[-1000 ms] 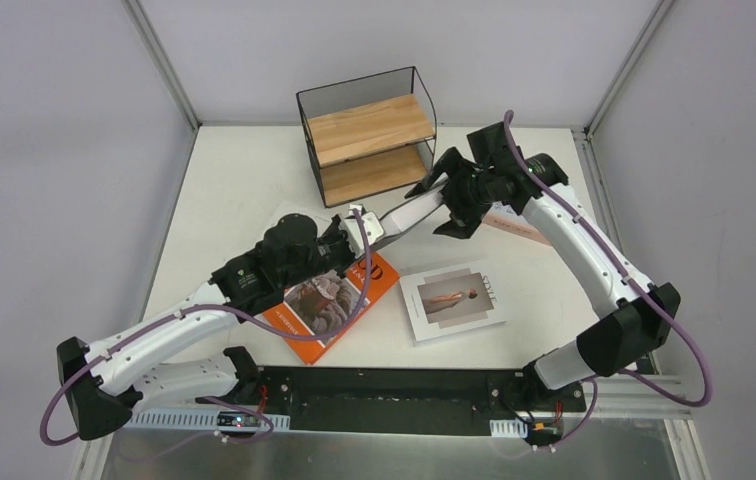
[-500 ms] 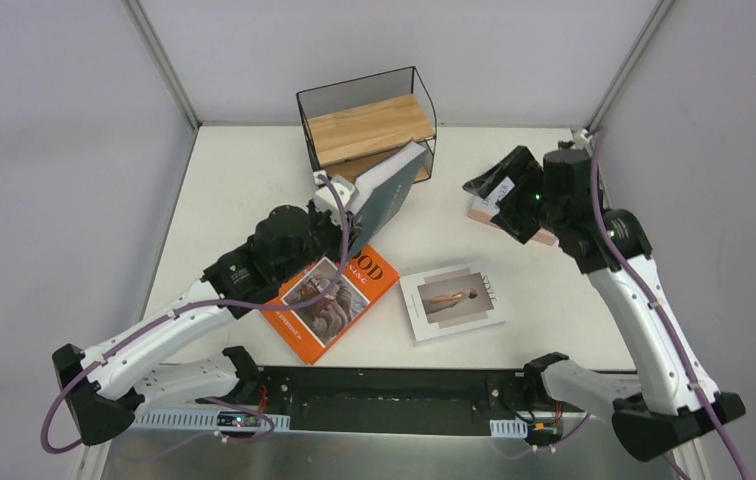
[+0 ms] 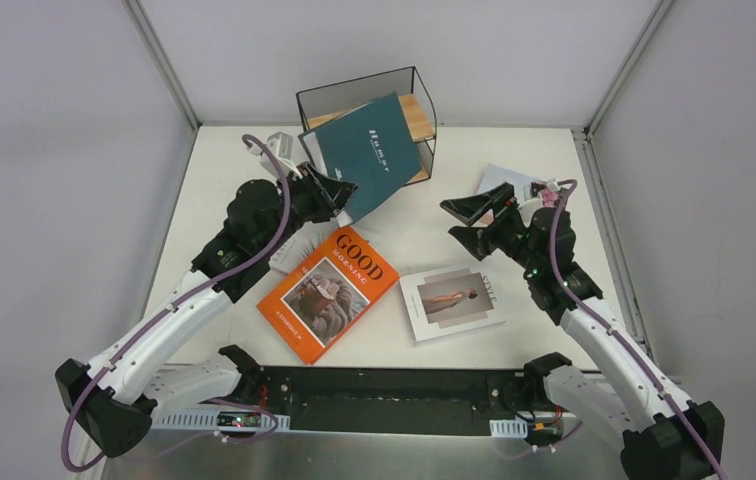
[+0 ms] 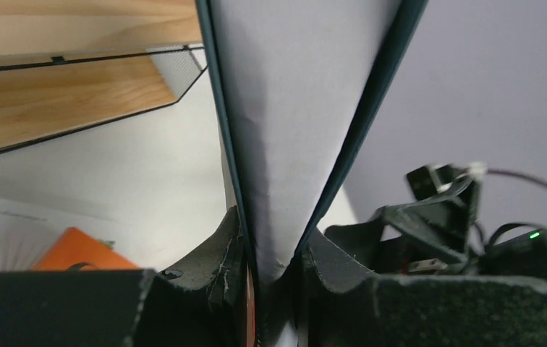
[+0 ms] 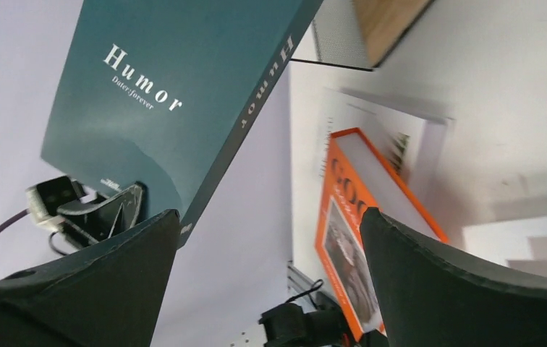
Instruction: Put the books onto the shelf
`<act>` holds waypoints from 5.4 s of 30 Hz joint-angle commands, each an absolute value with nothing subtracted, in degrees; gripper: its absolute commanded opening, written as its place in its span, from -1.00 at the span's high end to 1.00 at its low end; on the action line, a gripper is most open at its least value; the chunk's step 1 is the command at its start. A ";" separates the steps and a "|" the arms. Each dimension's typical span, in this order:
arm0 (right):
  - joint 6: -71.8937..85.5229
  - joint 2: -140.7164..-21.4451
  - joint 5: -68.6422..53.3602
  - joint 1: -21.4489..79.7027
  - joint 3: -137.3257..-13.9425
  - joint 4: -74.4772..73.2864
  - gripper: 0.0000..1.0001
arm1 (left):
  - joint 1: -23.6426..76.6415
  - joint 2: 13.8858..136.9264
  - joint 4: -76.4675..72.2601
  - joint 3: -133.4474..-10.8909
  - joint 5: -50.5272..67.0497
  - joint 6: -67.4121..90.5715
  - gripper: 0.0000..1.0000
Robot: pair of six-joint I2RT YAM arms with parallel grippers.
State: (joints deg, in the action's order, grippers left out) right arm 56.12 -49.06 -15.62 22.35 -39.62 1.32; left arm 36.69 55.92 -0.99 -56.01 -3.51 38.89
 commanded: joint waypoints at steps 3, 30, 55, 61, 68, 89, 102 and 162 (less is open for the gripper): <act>67.02 -52.51 -22.34 22.60 -35.62 34.83 -0.99 | 34.02 55.18 -17.71 -54.70 -0.88 57.84 1.00; 75.15 -78.49 -16.69 28.30 -43.93 69.53 -0.85 | 33.17 60.47 -38.07 -47.81 6.88 75.84 1.00; 73.60 -79.10 -13.98 26.44 -43.97 64.56 0.34 | 32.96 54.38 -29.08 -45.99 3.60 70.41 -0.98; 69.51 -70.35 -15.56 19.50 -39.44 53.25 0.37 | 32.52 46.26 -8.37 -51.23 -7.72 57.00 -0.98; 58.57 -56.67 -14.96 16.95 -37.81 27.98 0.46 | 28.94 54.77 22.44 -71.37 -20.62 37.94 -0.98; 54.96 -45.52 -16.06 16.12 -38.83 14.24 0.55 | 15.23 94.55 24.23 -96.70 3.51 29.71 -0.98; 54.80 -42.30 -15.39 15.96 -37.93 11.44 0.58 | 16.03 101.03 18.22 -96.99 15.42 31.09 -0.92; 69.93 -92.49 -19.33 20.84 -50.85 52.99 0.89 | 22.42 50.44 24.78 -64.03 2.72 32.18 -0.98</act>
